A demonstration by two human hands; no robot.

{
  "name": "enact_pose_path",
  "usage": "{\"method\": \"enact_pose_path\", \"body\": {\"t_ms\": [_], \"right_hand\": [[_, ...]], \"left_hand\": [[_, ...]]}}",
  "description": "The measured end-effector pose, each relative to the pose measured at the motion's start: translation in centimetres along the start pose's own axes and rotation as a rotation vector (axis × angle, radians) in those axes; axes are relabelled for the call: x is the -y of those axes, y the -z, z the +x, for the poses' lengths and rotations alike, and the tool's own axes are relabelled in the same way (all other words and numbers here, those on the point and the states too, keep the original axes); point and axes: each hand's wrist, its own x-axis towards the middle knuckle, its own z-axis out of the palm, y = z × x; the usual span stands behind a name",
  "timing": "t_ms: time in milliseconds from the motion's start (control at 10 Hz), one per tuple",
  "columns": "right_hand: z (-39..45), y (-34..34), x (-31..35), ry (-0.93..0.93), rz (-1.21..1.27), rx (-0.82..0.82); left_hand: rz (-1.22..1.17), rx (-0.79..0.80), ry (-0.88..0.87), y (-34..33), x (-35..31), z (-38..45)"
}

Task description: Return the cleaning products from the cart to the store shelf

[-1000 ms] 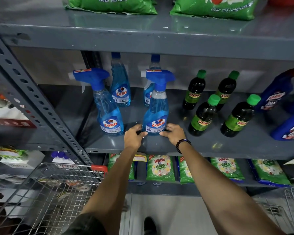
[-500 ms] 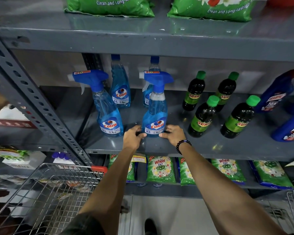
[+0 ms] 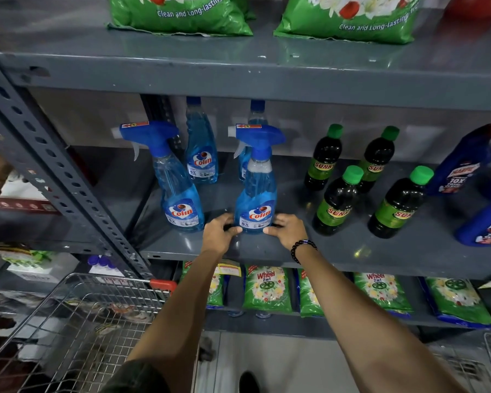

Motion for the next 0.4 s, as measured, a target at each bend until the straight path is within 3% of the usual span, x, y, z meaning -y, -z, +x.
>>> {"method": "enact_pose_path", "body": {"t_ms": [200, 400], "right_hand": [[-0.6, -0.2, -0.1, -0.023, -0.028, 0.007], [-4.9, -0.4, -0.8, -0.008, -0.34, -0.094]], "left_hand": [[0.096, -0.005, -0.017, -0.2, -0.1, -0.4], [0.454, -0.049, -0.025, -0.6, 0.9, -4.7]]}}
